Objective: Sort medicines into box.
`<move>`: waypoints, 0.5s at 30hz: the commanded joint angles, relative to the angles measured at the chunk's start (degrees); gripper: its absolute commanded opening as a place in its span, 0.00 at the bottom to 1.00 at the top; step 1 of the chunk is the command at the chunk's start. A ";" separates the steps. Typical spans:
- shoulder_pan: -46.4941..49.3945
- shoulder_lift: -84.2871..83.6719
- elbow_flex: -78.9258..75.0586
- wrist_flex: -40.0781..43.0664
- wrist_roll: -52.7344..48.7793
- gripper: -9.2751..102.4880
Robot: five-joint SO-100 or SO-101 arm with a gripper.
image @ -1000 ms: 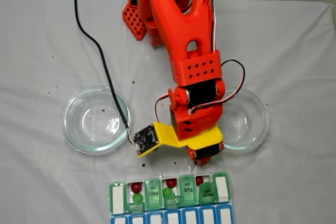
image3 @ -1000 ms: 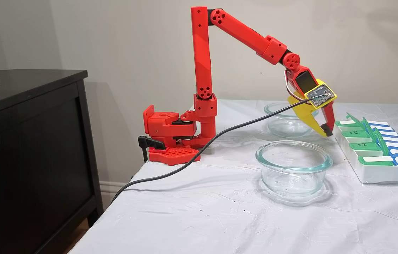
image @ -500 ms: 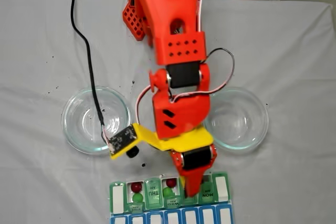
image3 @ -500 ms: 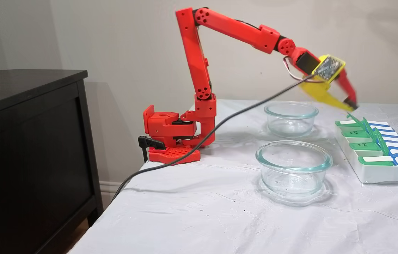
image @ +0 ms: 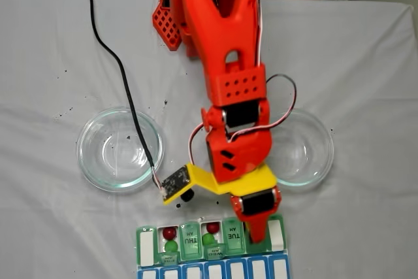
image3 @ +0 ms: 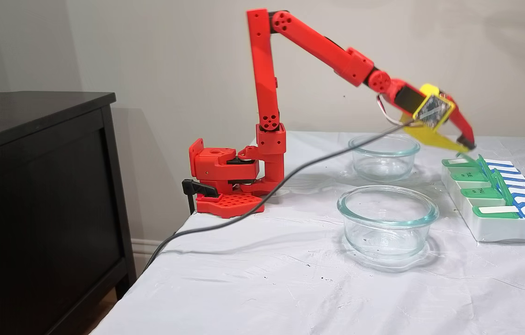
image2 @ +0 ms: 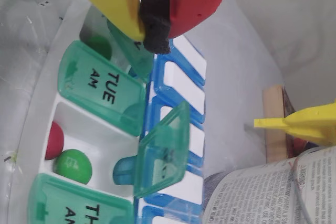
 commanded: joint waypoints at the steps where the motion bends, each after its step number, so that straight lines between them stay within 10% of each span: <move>1: 0.26 -0.26 -5.71 2.55 0.18 0.08; 8: -3.60 1.58 -8.09 27.07 -4.22 0.08; 15: -5.19 -1.67 -8.17 31.20 -7.73 0.08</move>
